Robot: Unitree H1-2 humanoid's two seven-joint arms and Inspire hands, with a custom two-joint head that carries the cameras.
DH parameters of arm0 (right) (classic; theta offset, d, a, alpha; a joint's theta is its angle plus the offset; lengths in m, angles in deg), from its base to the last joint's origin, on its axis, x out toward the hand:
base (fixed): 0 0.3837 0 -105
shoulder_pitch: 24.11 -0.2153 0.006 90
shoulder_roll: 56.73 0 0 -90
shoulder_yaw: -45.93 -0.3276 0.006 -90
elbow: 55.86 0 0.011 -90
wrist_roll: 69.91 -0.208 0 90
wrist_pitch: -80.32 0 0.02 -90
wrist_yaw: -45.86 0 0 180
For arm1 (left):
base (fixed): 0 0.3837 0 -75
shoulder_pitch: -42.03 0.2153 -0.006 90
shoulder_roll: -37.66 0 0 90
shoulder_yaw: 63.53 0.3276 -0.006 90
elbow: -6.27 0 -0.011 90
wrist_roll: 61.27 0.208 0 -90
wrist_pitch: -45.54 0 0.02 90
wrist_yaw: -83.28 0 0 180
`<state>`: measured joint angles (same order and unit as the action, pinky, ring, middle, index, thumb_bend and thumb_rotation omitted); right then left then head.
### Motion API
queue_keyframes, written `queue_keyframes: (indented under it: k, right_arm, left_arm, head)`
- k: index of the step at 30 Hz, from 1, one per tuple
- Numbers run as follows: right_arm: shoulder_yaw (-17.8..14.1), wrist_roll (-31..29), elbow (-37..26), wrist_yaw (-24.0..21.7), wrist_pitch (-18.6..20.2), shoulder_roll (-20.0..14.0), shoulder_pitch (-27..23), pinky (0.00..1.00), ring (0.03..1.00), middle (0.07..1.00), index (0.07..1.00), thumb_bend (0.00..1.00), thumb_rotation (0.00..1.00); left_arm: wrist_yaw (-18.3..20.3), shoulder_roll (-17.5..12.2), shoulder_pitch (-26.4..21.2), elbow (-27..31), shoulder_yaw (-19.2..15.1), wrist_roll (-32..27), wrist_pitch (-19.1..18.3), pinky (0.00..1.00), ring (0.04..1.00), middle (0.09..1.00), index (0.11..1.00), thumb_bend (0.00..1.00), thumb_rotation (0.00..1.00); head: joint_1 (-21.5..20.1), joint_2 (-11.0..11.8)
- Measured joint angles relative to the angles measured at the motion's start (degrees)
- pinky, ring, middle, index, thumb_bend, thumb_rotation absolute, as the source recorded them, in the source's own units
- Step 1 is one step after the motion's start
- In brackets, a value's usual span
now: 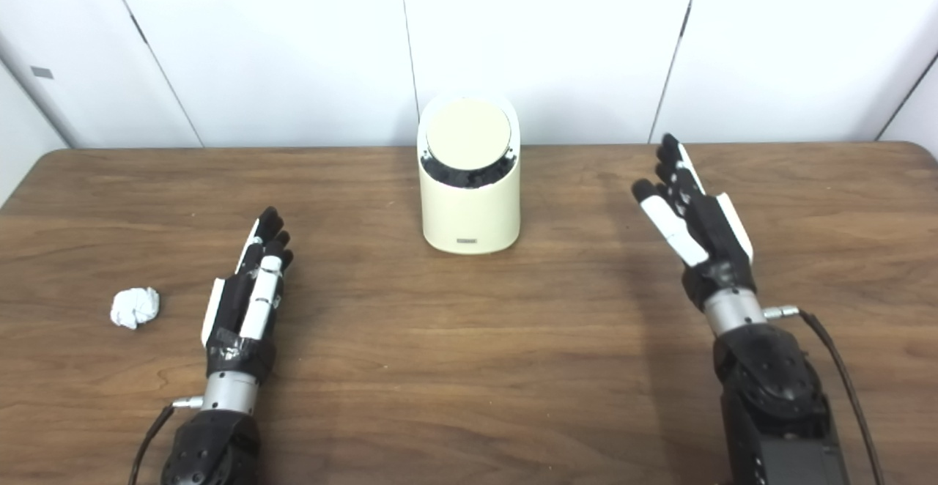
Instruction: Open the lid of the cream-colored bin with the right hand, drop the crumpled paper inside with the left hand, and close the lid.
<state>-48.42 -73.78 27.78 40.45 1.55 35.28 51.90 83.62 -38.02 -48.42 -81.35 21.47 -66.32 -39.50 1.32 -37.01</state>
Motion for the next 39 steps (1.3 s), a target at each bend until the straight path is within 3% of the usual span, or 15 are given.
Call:
queue_keyframes:
  k: [3,7,12,19,25,29,39]
  right_arm:
    - [1.30,1.94,-1.53,0.03,1.85,-0.03,-2.04,1.00,1.000,1.000,0.991,0.62,0.67]
    - [3.44,4.68,-2.13,0.02,2.92,0.00,-4.60,1.00,1.000,1.000,0.991,0.60,0.67]
    - [7.18,11.29,-3.79,0.04,5.87,-0.03,-7.60,0.90,0.957,0.979,0.974,0.64,0.74]
    - [10.57,18.46,-3.75,-0.29,8.42,-0.09,-12.69,0.89,0.952,0.979,0.973,0.64,0.76]
    - [14.01,23.18,-2.58,-1.99,11.06,-0.37,-17.06,0.86,0.941,0.974,0.970,0.69,0.77]
    - [15.39,25.09,-0.82,-3.33,11.66,-0.34,-19.33,0.84,0.938,0.973,0.971,0.71,0.75]
    - [17.68,28.00,4.40,-5.93,11.90,-1.18,-23.78,0.90,0.966,0.982,0.971,0.81,0.77]
  left_arm:
    - [-0.03,0.05,0.04,-0.01,0.05,0.21,0.32,1.00,1.000,1.000,1.000,0.37,0.64]
    - [-0.01,0.15,0.07,-0.01,0.11,0.12,0.46,1.00,1.000,1.000,1.000,0.34,0.65]
    - [0.01,0.15,0.12,-0.01,0.10,0.09,0.63,1.00,1.000,1.000,1.000,0.34,0.65]
    - [0.13,0.35,0.11,-0.10,-0.07,-0.41,1.46,1.00,1.000,1.000,1.000,0.33,0.63]
    - [0.39,0.28,0.13,-0.14,0.11,-0.32,1.79,1.00,1.000,1.000,1.000,0.36,0.63]
    - [0.51,0.32,0.15,-0.17,0.10,-0.39,2.24,1.00,1.000,1.000,1.000,0.33,0.61]
    - [0.59,0.36,0.17,-0.30,0.17,-0.40,2.44,1.00,1.000,1.000,1.000,0.37,0.61]
  head:
    - [-0.09,0.36]
    - [-0.62,1.23]
    - [-0.97,2.28]
    - [-1.32,3.60]
    - [-1.32,4.13]
    - [-1.41,4.57]
    - [-1.23,5.19]
